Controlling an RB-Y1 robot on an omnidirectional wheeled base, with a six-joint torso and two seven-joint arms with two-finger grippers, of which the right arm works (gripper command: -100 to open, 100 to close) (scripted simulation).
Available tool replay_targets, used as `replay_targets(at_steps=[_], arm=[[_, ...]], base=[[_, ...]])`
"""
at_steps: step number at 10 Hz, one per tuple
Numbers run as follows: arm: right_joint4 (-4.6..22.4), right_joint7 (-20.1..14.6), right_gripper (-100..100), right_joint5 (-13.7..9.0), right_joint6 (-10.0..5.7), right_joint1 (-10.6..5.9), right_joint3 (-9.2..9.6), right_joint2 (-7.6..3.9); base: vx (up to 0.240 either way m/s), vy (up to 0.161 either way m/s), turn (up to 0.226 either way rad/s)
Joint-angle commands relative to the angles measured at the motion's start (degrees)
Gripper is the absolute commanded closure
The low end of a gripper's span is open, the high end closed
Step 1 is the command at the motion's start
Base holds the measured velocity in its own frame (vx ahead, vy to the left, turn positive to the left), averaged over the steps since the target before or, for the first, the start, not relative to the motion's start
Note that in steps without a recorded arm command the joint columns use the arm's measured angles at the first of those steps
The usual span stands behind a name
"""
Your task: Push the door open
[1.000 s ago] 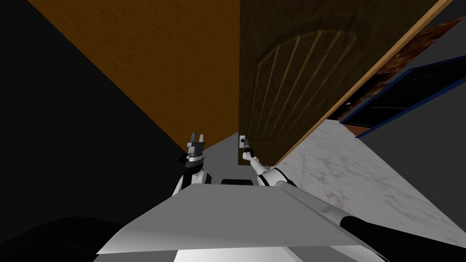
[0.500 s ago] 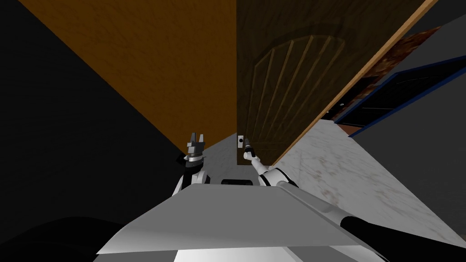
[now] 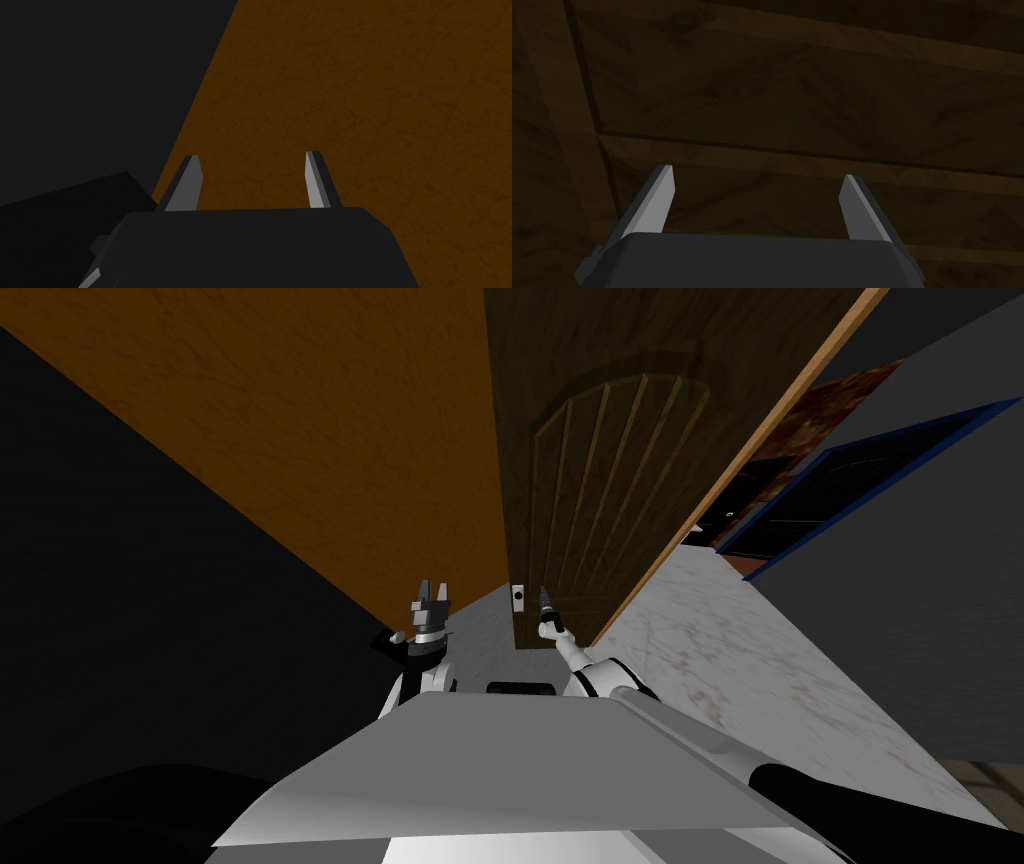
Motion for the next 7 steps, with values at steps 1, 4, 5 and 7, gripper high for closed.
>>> replay_targets(at_steps=[1, 4, 5, 7], arm=[[-0.31, -1.40, -100, 1.93, 0.56, 0.17, -0.55, 0.16], [-0.93, -3.69, -100, 5.27, 1.50, 0.52, -1.53, 1.24], [-1.11, -4.35, -100, 6.25, 1.78, 0.62, -1.81, 1.78], [-1.37, -5.32, -100, 7.67, 2.18, 0.77, -2.23, 2.75]], base=[[-0.046, -0.040, -0.085], [-0.087, 0.007, -0.075], [-0.110, 0.047, -0.053], [-0.149, 0.108, -0.039]])
